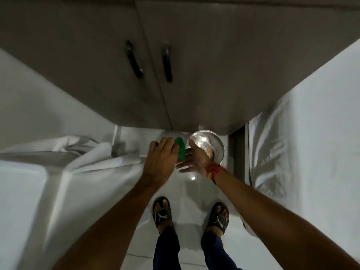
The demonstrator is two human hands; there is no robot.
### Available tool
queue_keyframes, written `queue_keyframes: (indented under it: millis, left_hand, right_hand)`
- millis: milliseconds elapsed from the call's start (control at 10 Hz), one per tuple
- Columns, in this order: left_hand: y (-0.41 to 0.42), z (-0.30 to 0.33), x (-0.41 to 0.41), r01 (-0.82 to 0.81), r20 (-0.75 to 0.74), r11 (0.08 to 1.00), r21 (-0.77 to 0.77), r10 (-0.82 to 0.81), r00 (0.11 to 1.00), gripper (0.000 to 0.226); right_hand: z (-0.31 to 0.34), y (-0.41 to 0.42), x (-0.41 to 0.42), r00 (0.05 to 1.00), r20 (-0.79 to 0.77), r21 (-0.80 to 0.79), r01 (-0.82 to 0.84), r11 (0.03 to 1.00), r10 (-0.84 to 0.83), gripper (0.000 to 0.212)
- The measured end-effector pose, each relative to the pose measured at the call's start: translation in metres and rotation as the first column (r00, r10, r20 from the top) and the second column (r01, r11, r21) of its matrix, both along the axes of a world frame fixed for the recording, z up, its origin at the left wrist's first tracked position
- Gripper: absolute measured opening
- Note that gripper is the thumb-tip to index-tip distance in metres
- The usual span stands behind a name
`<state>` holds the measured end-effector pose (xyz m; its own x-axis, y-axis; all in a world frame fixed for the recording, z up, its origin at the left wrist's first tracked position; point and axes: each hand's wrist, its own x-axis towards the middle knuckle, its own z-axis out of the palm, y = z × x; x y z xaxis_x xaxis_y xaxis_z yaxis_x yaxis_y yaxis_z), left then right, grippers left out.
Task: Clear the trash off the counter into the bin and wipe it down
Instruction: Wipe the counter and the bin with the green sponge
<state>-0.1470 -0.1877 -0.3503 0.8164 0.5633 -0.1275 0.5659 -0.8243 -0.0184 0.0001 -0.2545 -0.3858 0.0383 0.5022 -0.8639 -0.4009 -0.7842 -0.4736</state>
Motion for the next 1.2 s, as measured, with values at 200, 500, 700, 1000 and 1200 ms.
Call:
queue_keyframes:
  millis: [200, 500, 700, 1000, 1200]
  left_hand:
    - [-0.007, 0.142, -0.04, -0.076, 0.203, 0.996, -0.05, 0.085, 0.976, 0.046]
    - [0.027, 0.282, -0.19, -0.551, 0.264, 0.324, -0.769, 0.946, 0.187, 0.042]
    - [0.036, 0.286, -0.307, -0.406, 0.116, 0.071, -0.911, 0.989, -0.089, 0.022]
    - [0.027, 0.248, -0.373, -0.638, 0.128, 0.24, -0.732, 0.968, 0.217, 0.028]
    - [0.046, 0.258, -0.356, -0.66, 0.037, 0.262, -0.704, 0.942, 0.335, 0.054]
  right_hand:
    - [0.159, 0.03, -0.039, 0.963, -0.197, 0.204, 0.223, 0.953, -0.183, 0.051]
    - [0.314, 0.054, -0.178, 0.977, -0.205, 0.371, 0.127, 0.92, -0.053, 0.035]
    - [0.318, 0.065, -0.3, 0.993, -0.026, 0.283, -0.1, 0.954, 0.111, 0.033]
    - [0.278, 0.067, -0.387, 0.932, 0.25, 0.057, -0.285, 0.957, 0.263, 0.042]
    - [0.3, 0.067, -0.366, 0.895, 0.362, 0.075, -0.307, 0.949, 0.261, 0.053]
